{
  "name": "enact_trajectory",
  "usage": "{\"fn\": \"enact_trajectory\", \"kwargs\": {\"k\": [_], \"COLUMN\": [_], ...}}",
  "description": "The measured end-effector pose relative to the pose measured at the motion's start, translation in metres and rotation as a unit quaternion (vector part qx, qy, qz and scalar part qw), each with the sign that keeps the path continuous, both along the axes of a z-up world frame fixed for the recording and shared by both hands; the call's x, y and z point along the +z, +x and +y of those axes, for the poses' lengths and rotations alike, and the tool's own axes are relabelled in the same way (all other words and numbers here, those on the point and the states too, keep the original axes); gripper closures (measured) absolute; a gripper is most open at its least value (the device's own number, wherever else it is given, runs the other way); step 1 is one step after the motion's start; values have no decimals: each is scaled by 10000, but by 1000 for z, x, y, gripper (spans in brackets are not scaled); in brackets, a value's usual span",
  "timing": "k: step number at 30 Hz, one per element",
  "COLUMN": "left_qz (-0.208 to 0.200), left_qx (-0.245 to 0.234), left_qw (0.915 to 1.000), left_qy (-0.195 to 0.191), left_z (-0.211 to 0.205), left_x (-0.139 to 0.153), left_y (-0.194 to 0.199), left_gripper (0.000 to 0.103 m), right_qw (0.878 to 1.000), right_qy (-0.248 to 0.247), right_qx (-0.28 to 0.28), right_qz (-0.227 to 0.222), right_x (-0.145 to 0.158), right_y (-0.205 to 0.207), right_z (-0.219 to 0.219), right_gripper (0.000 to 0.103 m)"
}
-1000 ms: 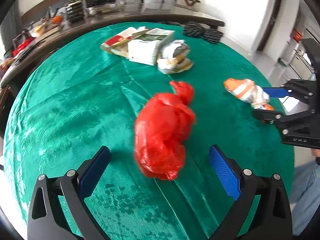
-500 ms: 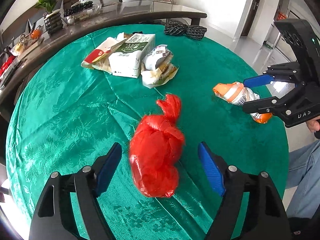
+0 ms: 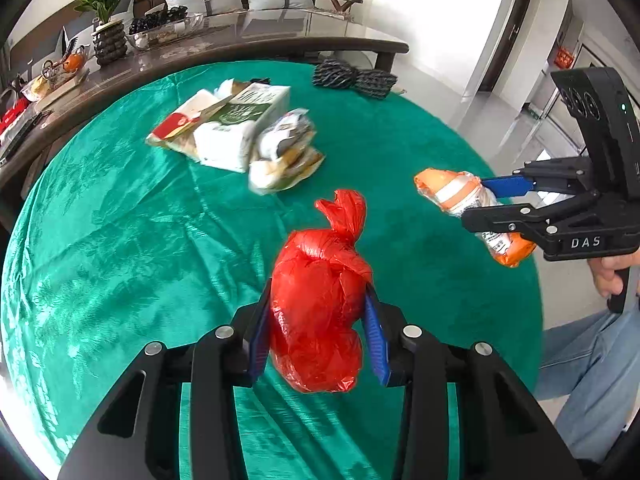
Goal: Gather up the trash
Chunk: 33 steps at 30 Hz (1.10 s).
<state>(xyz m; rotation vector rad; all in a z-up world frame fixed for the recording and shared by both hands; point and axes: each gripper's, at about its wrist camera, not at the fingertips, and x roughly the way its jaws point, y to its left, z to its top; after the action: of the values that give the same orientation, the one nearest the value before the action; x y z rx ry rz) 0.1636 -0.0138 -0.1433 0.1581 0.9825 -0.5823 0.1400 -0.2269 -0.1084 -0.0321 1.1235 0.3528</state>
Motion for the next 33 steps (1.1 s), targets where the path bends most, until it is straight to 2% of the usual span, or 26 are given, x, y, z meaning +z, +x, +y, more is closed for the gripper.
{"fn": "enact_trajectory", "kwargs": {"k": [7,15,18,25,29,33], "left_qz": [-31,-3,70,192,340,427], "left_qx": [-200,-634,-848,-1378,-1401,-1432], "left_qw": [9996,9974,9957,9894,9888,9883], "left_qy": [-176,-329,-372,-414,-395,-314], "left_z": [-61,-141,-176,-264,-308,-342], "left_x": [10,14,13,7,-9,-32], "left_y": [-15,-34,-42,-66,-71,-71], "left_gripper": [63,63,63,63,63,63], "right_qw": [9981,9880,9806,9671,9570,9494], "right_qy": [348,391,319,-26,-335,-225], "right_qx": [-493,-1457,-1913,-2524,-2862,-3120], "right_qz": [-111,-327,-300,-308,-336,-279], "right_x": [11,16,10,-12,-32,-54], "right_y": [-23,-65,-80,-107,-114,-124], "right_z": [-47,-154,-201,-274,-305,-331], "right_gripper": [58,58,58,58,58,58]}}
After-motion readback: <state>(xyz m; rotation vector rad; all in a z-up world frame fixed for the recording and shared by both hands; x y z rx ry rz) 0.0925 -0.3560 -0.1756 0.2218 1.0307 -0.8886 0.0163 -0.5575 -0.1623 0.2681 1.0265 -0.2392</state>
